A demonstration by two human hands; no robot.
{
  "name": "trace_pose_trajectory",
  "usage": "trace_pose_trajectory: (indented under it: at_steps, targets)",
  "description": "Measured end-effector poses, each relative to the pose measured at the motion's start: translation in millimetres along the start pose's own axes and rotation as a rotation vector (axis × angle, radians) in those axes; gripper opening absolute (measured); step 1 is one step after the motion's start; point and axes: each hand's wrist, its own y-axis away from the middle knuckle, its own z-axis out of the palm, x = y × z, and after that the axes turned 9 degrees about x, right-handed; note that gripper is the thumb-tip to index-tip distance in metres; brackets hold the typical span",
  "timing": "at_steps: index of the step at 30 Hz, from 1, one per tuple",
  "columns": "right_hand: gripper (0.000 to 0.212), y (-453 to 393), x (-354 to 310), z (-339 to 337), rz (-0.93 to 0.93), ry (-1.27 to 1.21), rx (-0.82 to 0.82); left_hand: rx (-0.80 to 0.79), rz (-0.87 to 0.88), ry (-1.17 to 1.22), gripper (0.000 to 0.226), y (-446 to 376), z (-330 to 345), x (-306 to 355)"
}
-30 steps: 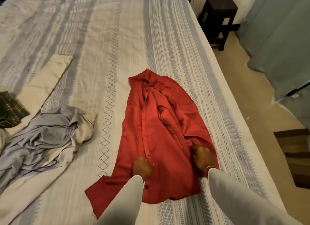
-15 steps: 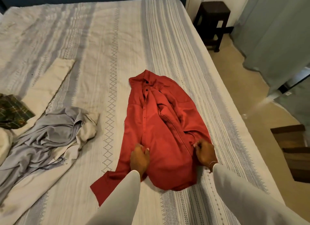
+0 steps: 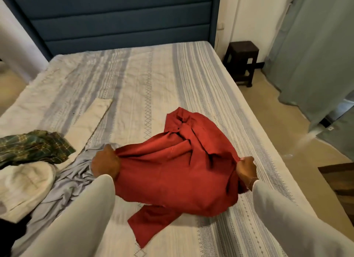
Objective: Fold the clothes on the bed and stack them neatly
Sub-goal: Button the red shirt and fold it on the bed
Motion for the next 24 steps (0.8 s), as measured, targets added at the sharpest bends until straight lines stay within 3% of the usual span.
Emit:
trace_pose_trajectory:
  at_steps: [4, 6, 8, 11, 14, 19, 21, 24]
  targets:
    - [0.068, 28, -19, -16, -0.314, 0.394, -0.171, 0.149, -0.093, -0.114, 0.028, -27, -49, -5]
    - [0.061, 38, -20, -18, -0.509, 0.613, -0.176, 0.195, 0.046, -0.126, 0.024, -26, -60, 7]
    - [0.038, 48, -20, -14, -0.584, 0.708, -0.184, 0.151, 0.191, -0.103, 0.022, -5, -56, 30]
    - [0.033, 63, -10, -1, -0.680, 0.805, -0.139, -0.106, 0.336, -0.053, 0.029, 55, -12, 68]
    - [0.041, 71, 6, 16, -0.754, 0.647, -0.217, -0.372, 0.463, -0.021, 0.030, 121, 40, 90]
    - [0.022, 81, 33, 30, -0.765, 0.433, -0.313, -0.659, 0.412, 0.127, 0.030, 184, 100, 91]
    - [0.032, 81, 51, 40, -0.761, 0.422, -0.308, -0.747, 0.412, 0.224, 0.028, 196, 118, 91]
    - [0.031, 75, 85, 65, -0.710, 0.438, -0.265, -0.937, 0.420, 0.376, 0.045, 214, 158, 89]
